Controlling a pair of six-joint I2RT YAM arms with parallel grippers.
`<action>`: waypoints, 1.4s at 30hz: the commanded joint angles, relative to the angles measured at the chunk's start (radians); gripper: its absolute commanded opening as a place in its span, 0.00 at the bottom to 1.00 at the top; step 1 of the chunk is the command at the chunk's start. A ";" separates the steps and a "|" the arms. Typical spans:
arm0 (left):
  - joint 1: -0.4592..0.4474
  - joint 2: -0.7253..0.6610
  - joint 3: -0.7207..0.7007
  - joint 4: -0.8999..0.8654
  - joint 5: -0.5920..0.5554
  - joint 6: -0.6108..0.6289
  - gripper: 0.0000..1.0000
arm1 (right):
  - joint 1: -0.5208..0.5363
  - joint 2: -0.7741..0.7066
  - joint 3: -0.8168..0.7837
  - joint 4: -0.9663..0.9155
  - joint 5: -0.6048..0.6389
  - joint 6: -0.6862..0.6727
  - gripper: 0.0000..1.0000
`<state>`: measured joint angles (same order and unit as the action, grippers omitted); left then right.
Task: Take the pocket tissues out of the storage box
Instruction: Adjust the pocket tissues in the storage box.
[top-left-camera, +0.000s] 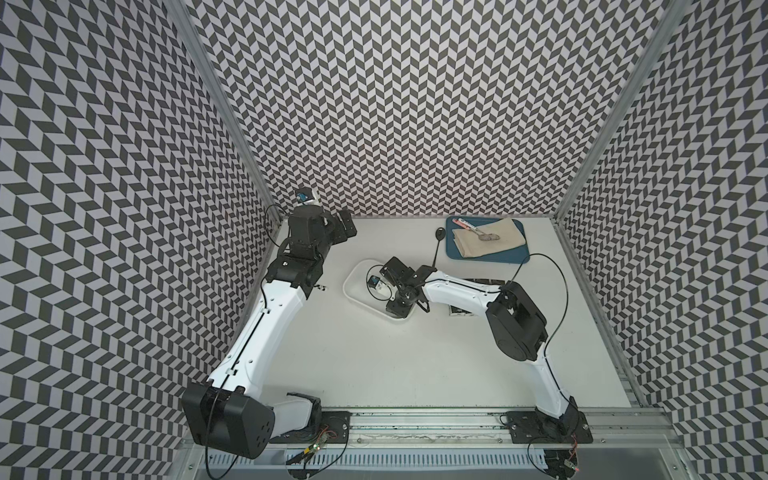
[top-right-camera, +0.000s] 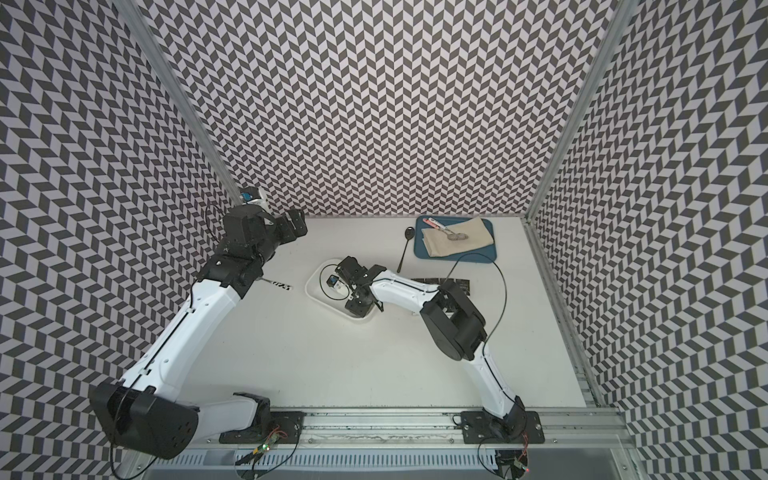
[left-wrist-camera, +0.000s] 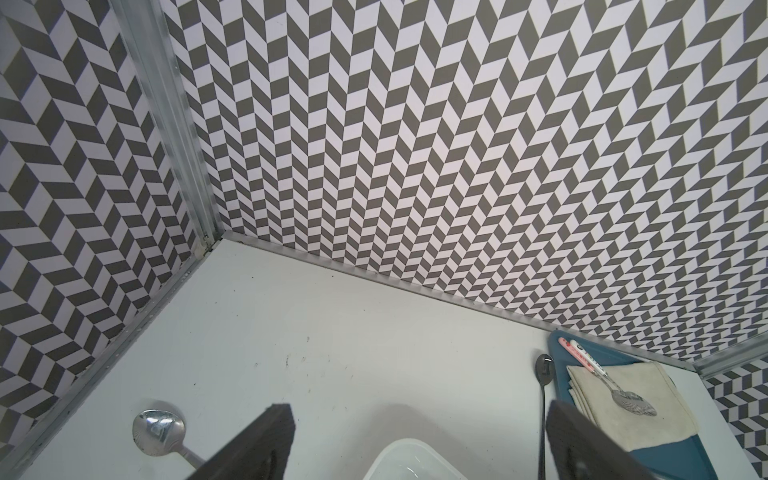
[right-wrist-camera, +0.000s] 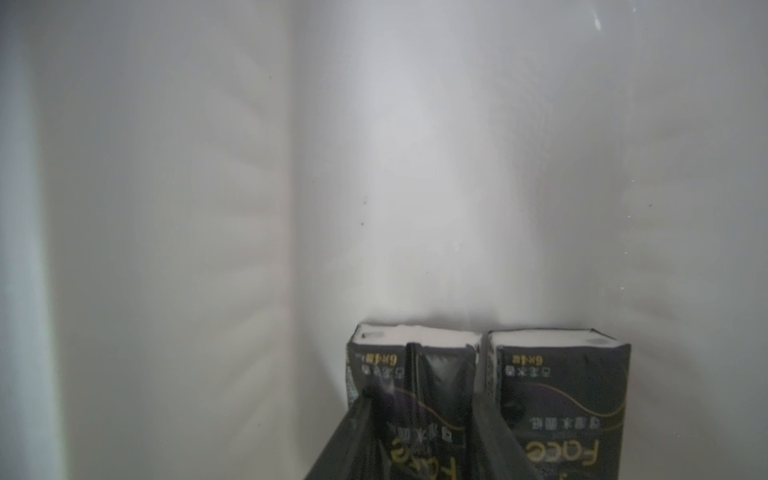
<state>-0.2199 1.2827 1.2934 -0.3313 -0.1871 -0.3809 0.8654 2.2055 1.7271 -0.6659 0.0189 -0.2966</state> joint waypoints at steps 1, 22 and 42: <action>0.007 -0.009 0.018 0.008 0.015 -0.006 0.99 | -0.009 0.043 0.002 0.098 0.033 0.068 0.41; -0.007 -0.018 0.020 0.006 0.022 -0.009 0.99 | -0.054 -0.062 -0.006 0.277 0.007 0.401 0.33; -0.020 -0.008 0.039 0.004 0.017 -0.009 0.99 | -0.091 -0.037 0.010 0.227 -0.075 0.333 0.44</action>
<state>-0.2321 1.2827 1.2945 -0.3313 -0.1703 -0.3866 0.7727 2.1517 1.7245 -0.4332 -0.0360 0.0608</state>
